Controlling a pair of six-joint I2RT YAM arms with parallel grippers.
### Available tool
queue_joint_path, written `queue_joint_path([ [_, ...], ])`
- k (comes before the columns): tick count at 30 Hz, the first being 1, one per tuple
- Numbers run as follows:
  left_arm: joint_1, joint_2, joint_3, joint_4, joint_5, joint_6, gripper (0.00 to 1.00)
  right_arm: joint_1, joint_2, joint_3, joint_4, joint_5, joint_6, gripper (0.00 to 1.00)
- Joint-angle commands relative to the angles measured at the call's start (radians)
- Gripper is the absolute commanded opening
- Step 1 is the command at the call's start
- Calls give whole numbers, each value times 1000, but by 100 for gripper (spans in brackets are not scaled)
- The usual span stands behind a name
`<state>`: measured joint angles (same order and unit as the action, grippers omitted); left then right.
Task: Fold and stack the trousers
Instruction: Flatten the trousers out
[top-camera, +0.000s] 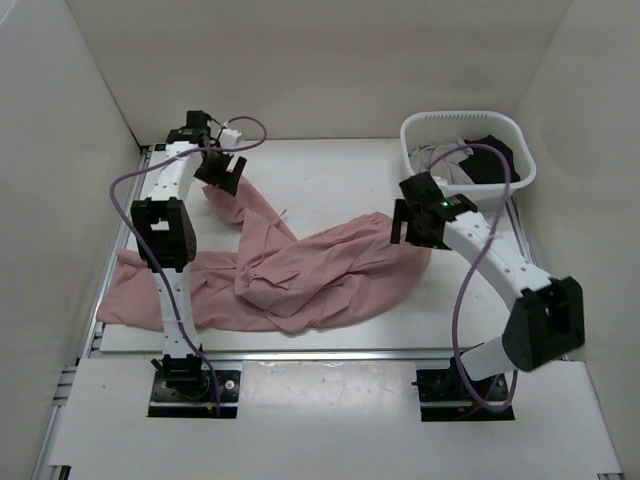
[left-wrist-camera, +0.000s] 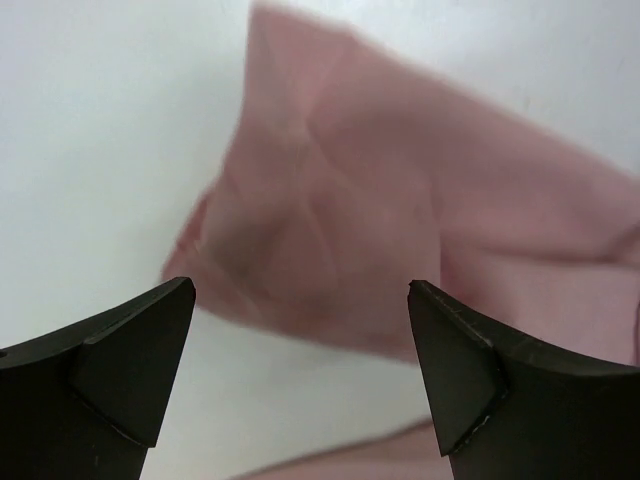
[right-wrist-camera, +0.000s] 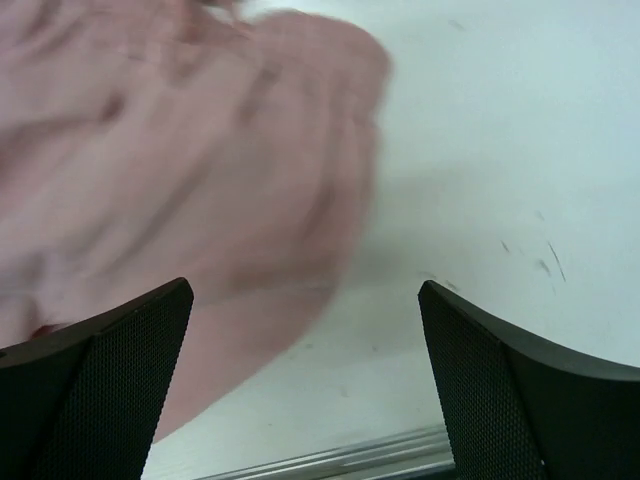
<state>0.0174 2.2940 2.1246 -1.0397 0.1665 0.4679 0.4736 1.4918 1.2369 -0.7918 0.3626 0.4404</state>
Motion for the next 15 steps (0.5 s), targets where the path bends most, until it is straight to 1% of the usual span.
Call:
queue_joint_path([
  [1,-13,-13,81,150,-59,-43,100,-13,-128,-120,-27,173,248,99],
  [3,-43,17,65,159,-93,-29,100,-56,-181,-195,-27,173,306,99],
  [4,-53,18,45,159,-141,-19,100,-73,-195,-261,-11,173,317,99],
  [5,-65,33,-10,159,-172,-18,100,-91,-206,-292,2,144,317,99],
  [7,-65,42,-72,159,-243,-18,100,-148,-217,-344,57,135,345,99],
  [8,-65,42,-125,150,-243,-18,90,-192,-217,-385,81,134,345,99],
  [9,-65,42,-147,150,-243,-28,81,-211,-196,-401,151,92,345,99],
  [11,-44,27,-190,150,-225,-57,55,-234,-168,-427,253,47,330,99],
  [12,-43,0,-190,150,-214,-67,27,-245,-128,-427,360,15,313,99],
  [13,-43,-11,-204,150,-205,-77,17,-245,-105,-427,409,-26,285,99],
  [14,-43,-24,-204,150,-196,-86,14,-245,-79,-404,445,-110,258,97],
  [15,-43,-36,-216,150,-182,-86,14,-245,-32,-384,463,-138,230,94],
])
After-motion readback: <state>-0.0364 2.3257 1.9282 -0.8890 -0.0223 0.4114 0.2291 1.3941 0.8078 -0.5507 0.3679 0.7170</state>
